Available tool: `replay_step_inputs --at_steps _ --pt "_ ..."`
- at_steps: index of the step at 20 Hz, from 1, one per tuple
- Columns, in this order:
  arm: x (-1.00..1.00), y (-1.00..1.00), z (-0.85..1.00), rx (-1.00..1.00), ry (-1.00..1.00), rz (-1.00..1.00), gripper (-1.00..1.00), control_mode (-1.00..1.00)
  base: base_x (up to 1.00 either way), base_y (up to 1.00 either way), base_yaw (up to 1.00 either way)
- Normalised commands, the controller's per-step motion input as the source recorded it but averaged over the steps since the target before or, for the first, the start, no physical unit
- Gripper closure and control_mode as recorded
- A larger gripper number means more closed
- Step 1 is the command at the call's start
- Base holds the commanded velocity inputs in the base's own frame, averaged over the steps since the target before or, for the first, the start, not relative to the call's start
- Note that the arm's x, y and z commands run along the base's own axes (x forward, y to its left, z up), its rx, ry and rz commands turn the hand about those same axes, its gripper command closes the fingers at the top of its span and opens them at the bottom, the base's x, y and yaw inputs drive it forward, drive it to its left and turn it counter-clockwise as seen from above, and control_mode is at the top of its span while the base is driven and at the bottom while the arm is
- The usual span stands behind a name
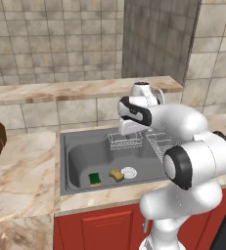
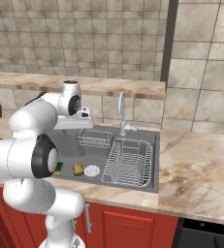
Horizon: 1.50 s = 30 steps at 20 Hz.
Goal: Pick up the sponge and sponge from the sink, and place them back in the cabinet, and close the cabinet door.
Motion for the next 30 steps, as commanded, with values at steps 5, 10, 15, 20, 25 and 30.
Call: replay_step_inputs --at_steps 5,10,15,20,25,30 --pt "0.04 0.00 -0.28 0.00 0.00 0.07 -1.00 -1.00 0.00 0.00 0.00" --pt "0.03 0.00 -0.13 0.00 0.00 0.08 -1.00 -1.00 0.00 0.00 0.00" --pt "0.02 0.17 -0.11 0.00 0.00 0.06 -1.00 -1.00 0.00 0.00 0.00" --pt "0.00 0.31 -0.30 0.00 0.00 0.07 -1.00 -1.00 0.00 0.00 0.00" --pt "0.04 0.23 -0.22 0.00 0.00 0.04 -1.00 -1.00 0.00 0.00 0.00" --pt "0.20 0.06 -0.20 0.00 0.00 0.03 -1.00 -1.00 0.00 0.00 0.00"
